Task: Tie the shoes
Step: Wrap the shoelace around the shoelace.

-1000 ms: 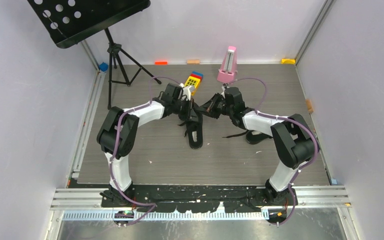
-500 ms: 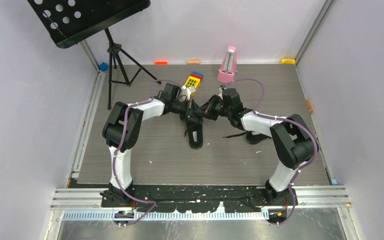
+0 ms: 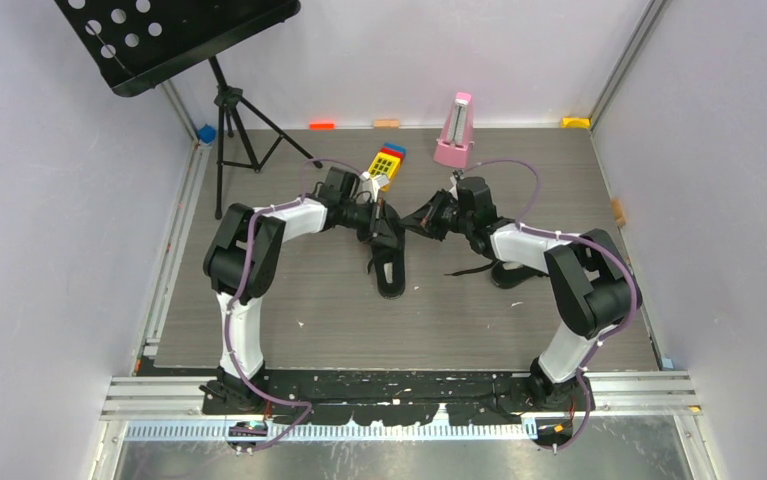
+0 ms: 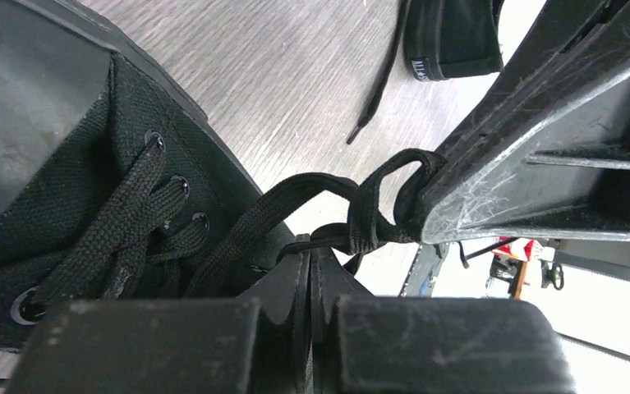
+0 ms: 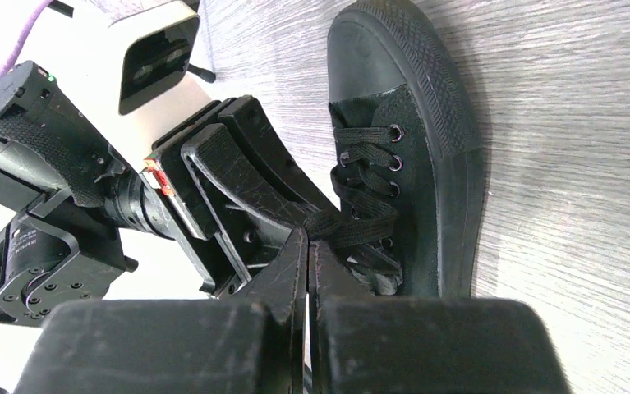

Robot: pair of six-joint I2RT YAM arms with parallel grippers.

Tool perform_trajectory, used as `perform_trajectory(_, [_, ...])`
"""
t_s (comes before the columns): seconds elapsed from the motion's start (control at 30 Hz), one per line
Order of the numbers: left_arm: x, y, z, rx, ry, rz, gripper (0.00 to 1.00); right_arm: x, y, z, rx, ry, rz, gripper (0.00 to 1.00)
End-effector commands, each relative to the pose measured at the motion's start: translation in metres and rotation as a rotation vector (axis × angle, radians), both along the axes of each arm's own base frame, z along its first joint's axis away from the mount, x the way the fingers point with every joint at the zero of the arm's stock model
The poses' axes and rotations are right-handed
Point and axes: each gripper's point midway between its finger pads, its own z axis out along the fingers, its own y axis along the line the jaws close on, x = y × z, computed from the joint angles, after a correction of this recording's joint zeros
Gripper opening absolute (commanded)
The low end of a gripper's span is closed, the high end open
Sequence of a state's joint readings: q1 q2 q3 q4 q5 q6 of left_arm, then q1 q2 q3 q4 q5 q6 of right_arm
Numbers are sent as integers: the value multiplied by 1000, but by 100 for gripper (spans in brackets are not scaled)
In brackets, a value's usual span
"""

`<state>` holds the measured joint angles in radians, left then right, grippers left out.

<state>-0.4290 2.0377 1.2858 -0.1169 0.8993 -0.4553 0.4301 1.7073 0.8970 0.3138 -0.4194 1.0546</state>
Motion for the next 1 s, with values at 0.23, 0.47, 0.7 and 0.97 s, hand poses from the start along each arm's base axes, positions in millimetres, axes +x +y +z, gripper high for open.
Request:
perform_trajectory(0.23, [6,7,2,79,-104,29,0,-7,2,21,4,-58,64,15])
perform_trajectory(0.47, [8,8,7,85,-131,40,0,-9,-3,18,-42,-52,61,23])
perform_trajectory(0.7, [8,8,7,86,-133,41,0,-9,-7,14,-71,-48,57,28])
perform_trajectory(0.97, [8,8,5,89,-132,42,0,-10,-8,14,-80,-52,57,37])
